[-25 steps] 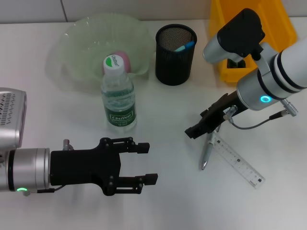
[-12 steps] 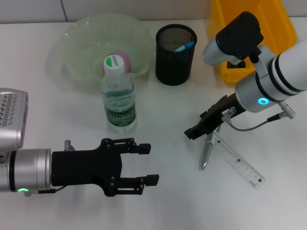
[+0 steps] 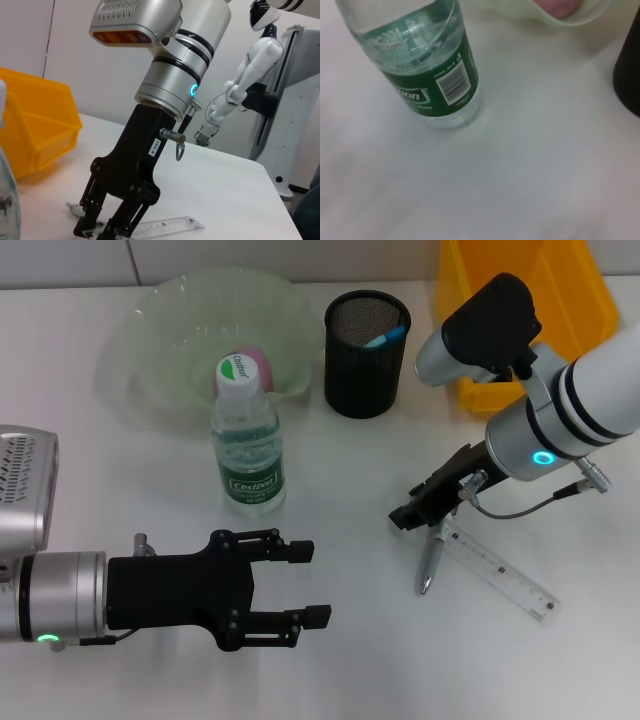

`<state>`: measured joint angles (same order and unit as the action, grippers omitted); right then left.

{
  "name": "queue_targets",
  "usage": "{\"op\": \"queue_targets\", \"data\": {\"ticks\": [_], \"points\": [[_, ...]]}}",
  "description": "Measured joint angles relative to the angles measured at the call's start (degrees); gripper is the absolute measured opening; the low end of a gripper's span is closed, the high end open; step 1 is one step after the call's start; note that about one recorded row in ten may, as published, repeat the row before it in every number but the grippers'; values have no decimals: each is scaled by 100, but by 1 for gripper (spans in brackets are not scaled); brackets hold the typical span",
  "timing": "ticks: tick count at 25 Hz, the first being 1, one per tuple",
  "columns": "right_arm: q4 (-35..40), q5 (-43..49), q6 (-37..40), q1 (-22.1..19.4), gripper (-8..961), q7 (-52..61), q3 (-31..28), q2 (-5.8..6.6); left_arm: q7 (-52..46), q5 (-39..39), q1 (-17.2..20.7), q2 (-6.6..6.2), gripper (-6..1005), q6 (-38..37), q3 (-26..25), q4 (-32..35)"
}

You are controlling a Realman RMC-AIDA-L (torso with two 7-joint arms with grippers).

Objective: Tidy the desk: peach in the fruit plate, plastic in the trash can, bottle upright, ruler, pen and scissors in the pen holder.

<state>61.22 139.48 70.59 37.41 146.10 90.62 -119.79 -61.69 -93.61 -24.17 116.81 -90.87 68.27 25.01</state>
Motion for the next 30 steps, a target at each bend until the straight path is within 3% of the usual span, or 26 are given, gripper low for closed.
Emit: {"op": "queue_targets", "data": {"ticks": [6, 11, 16, 17, 18, 19, 20, 23, 26, 27, 28, 30], "points": [[144, -1, -42, -49, 382, -10, 65, -1, 0, 1, 7, 0, 740, 0, -9, -7], [621, -145, 41, -262, 381, -105, -50, 0, 3, 2, 43, -1, 740, -8, -25, 12], [1173, -813, 225, -524, 381, -788, -954, 7, 0, 2, 71, -17, 740, -43, -50, 13], [1285, -1374, 230, -626, 382, -1196, -1467, 26, -1, 2, 70, -17, 740, -44, -50, 14], [1285, -1374, 230, -626, 382, -1196, -1467, 26, -1, 2, 70, -17, 740, -44, -50, 14], [1322, -2131, 185, -761, 382, -1763, -2017, 37, 0, 2, 70, -18, 740, -44, -50, 14], [1322, -2131, 185, -761, 382, -1763, -2017, 37, 0, 2, 70, -18, 740, -44, -50, 14], [1114, -3474, -30, -934, 382, -2815, -2703, 44, 0, 1, 70, -19, 740, -45, -50, 13], [493, -4885, -138, -975, 382, -3908, -3077, 49, -6, 1, 64, -18, 740, -39, -51, 13], [-143, -5902, -155, -930, 382, -4754, -3198, 54, -13, 1, 57, -18, 740, -31, -50, 13], [-143, -5902, -155, -930, 382, -4754, -3198, 54, -18, 1, 50, -18, 740, -27, -51, 13], [-822, -6811, -155, -834, 383, -5619, -3208, 51, -18, 1, 50, -18, 740, -27, -51, 13]]}}
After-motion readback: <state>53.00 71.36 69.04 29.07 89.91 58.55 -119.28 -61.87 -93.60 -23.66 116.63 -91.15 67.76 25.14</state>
